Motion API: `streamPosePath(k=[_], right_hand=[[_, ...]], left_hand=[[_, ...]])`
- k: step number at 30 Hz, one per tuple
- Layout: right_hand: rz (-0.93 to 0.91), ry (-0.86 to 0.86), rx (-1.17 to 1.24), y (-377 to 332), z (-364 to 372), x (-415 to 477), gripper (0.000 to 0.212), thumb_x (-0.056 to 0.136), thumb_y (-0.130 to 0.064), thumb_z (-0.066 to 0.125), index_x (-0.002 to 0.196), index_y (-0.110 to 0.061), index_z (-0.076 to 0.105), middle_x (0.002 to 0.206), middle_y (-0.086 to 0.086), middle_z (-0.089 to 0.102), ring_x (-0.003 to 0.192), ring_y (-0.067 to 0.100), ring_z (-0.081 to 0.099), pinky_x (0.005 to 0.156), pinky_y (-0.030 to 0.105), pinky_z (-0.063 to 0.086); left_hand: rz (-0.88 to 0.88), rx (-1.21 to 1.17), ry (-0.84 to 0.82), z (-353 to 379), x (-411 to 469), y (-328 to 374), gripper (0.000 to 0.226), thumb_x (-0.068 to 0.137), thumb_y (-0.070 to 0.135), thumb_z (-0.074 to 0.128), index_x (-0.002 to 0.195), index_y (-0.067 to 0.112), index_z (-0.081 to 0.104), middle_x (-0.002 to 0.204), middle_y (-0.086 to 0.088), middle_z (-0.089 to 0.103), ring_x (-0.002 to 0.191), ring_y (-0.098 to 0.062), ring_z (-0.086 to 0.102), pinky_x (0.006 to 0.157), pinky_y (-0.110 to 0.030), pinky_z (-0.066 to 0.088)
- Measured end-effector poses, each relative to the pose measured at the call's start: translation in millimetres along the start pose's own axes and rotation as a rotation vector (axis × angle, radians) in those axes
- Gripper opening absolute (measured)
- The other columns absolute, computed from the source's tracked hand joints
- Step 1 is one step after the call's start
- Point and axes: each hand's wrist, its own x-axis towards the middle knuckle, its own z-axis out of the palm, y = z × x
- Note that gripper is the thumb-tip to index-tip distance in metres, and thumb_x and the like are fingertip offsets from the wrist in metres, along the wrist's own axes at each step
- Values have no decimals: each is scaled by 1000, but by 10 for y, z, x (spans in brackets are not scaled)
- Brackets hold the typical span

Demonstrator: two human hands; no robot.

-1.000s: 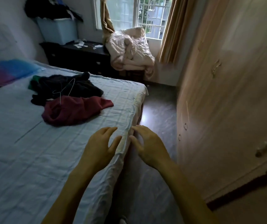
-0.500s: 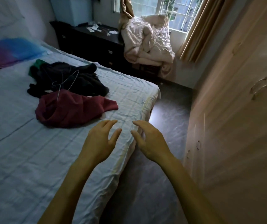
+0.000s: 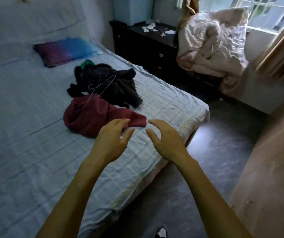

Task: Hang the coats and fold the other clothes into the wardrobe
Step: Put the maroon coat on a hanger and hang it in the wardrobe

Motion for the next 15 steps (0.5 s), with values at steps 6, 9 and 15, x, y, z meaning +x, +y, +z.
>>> streamPosePath(k=[6,9,15], right_hand=[[-124,-76,-2,268,-211,621,42,94,-40,50,129,-16,55,129,1,57,118,15,51,100,26,38],[-155,-123,23,369,-139,879,47,92,-42,47,129,-15,55,131,2,57,121,18,50,103,34,40],[-201,-218,-3,466,115,1481,41,94,-37,53,130,-18,54,132,0,56,120,15,50,101,26,37]], left_hand=[[-130,27,93,52,361,131,44,94,38,50,131,14,53,131,-4,55,122,-18,50,104,-38,40],[-176,47,102,131,541,119,45,94,39,50,133,15,52,134,-3,54,123,-17,49,104,-32,39],[-265,9,180,206,952,-214,46,94,40,49,133,16,52,134,-2,54,122,-15,49,102,-27,36]])
